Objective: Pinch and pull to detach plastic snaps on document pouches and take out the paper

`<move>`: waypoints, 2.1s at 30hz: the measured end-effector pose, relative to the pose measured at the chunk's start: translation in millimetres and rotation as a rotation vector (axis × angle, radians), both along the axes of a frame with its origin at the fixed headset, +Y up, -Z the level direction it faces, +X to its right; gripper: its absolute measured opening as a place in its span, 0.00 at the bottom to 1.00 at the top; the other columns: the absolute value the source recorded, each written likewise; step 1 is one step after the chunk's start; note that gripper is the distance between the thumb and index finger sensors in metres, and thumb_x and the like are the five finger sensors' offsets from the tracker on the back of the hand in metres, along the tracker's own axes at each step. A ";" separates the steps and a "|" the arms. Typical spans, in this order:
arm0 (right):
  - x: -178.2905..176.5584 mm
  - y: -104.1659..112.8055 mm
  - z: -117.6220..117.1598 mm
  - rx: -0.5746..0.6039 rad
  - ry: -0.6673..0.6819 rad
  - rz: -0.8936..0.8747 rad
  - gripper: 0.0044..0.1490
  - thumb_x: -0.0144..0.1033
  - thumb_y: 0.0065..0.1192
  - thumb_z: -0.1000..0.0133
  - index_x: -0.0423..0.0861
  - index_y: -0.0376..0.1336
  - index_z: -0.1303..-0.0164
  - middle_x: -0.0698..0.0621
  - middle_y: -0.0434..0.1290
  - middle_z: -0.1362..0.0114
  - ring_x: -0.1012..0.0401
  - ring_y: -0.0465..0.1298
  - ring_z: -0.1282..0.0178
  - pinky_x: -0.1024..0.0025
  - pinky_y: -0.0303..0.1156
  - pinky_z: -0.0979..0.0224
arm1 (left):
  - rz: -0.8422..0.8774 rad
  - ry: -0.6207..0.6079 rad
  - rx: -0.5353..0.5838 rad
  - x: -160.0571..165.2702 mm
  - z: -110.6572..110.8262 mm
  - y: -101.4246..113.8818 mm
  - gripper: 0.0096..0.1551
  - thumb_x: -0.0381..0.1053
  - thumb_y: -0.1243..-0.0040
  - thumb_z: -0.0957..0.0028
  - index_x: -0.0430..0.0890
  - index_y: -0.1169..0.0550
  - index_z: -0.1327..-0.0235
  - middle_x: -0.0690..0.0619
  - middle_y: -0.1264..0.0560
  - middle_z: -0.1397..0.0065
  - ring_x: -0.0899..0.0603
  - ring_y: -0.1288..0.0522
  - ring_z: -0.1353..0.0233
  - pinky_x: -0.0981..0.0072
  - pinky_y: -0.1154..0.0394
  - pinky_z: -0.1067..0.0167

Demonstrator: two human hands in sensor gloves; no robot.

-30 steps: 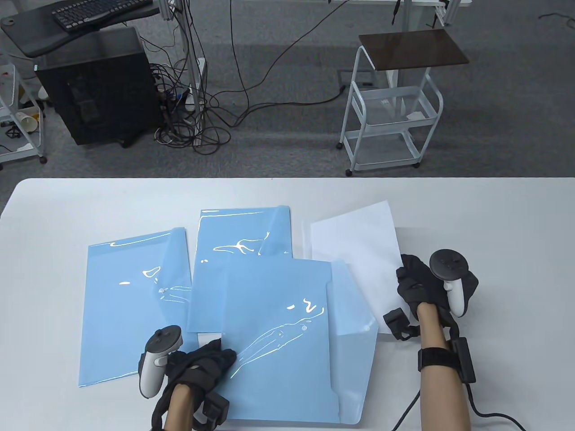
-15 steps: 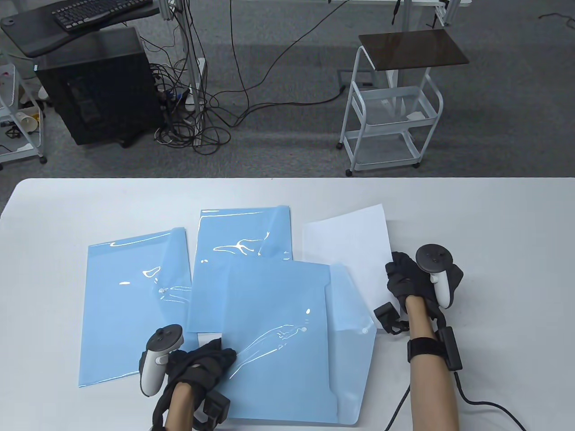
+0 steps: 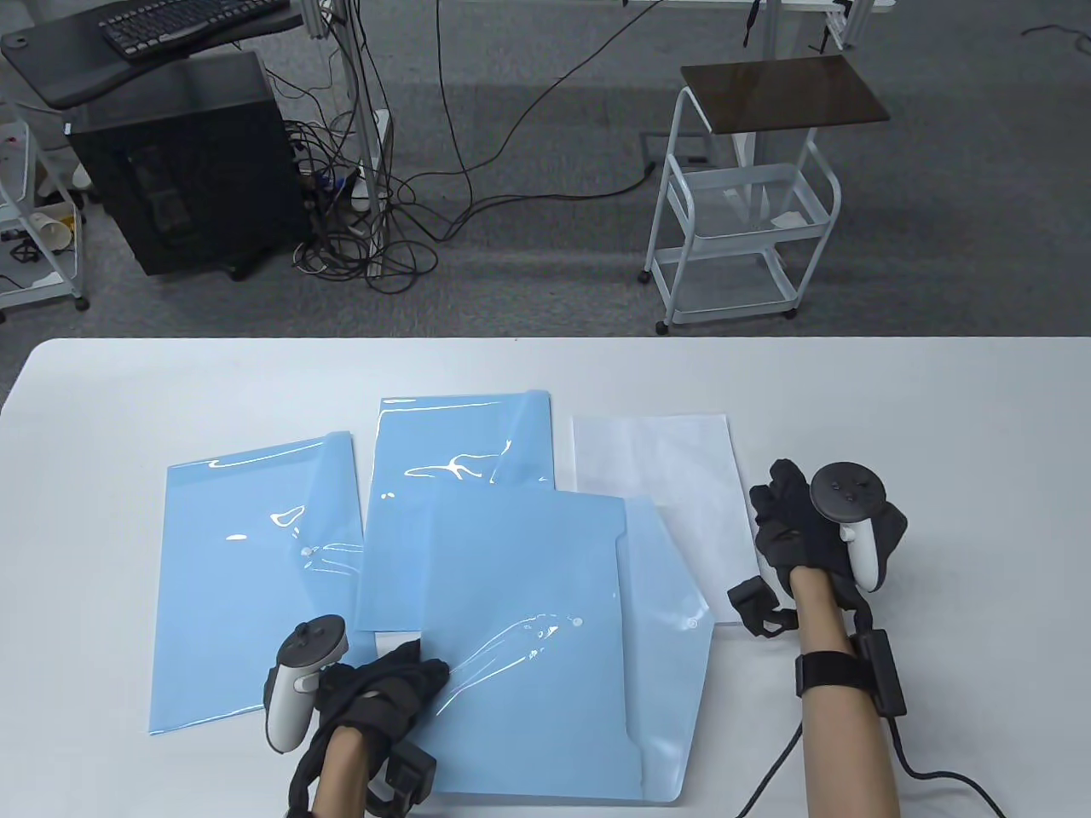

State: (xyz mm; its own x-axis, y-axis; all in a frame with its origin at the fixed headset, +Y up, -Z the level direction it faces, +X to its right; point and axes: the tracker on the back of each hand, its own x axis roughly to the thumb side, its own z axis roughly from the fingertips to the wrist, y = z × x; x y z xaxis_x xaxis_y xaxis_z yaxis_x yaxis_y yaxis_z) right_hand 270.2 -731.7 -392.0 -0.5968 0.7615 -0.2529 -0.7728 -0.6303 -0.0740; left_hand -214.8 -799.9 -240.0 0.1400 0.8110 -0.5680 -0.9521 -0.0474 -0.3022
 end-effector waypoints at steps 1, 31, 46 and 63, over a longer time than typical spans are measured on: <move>-0.6 3.4 3.2 0.012 0.004 0.015 0.40 0.36 0.55 0.37 0.35 0.49 0.17 0.28 0.55 0.15 0.28 0.63 0.26 0.26 0.65 0.35 | 0.002 0.000 0.003 0.3 0.1 0.4 0.25 0.43 0.49 0.39 0.40 0.33 0.29 0.48 0.19 0.41 0.43 0.15 0.54 0.57 0.17 0.56; -84.0 -12.6 97.2 -0.241 0.637 -0.299 0.36 0.25 0.52 0.37 0.38 0.51 0.17 0.23 0.56 0.15 0.25 0.62 0.25 0.26 0.64 0.35 | -0.084 -0.019 0.022 12.5 2.7 -1.4 0.26 0.44 0.52 0.38 0.46 0.36 0.26 0.49 0.22 0.34 0.40 0.16 0.46 0.53 0.18 0.48; -171.6 -33.5 108.3 -0.230 0.778 0.399 0.39 0.30 0.52 0.36 0.42 0.45 0.15 0.29 0.41 0.12 0.24 0.45 0.21 0.18 0.49 0.32 | -0.130 -0.014 -0.001 12.1 3.4 -0.3 0.26 0.44 0.51 0.38 0.46 0.35 0.26 0.48 0.23 0.31 0.38 0.17 0.41 0.51 0.19 0.46; -187.3 -63.2 119.0 -0.209 0.830 0.639 0.40 0.38 0.51 0.36 0.48 0.40 0.17 0.28 0.36 0.13 0.23 0.40 0.21 0.17 0.46 0.31 | -0.133 -0.011 -0.025 12.4 3.1 -0.2 0.26 0.44 0.52 0.38 0.45 0.36 0.26 0.47 0.23 0.31 0.40 0.17 0.42 0.52 0.18 0.46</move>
State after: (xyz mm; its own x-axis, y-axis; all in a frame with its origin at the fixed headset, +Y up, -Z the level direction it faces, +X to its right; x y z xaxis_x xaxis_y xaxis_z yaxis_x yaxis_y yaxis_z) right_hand 82.9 -794.8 -273.0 -0.9156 0.2345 0.3265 -0.0530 -0.8756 0.4801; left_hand -202.3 -800.1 -236.9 0.2522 0.7705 -0.5855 -0.9470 0.0719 -0.3132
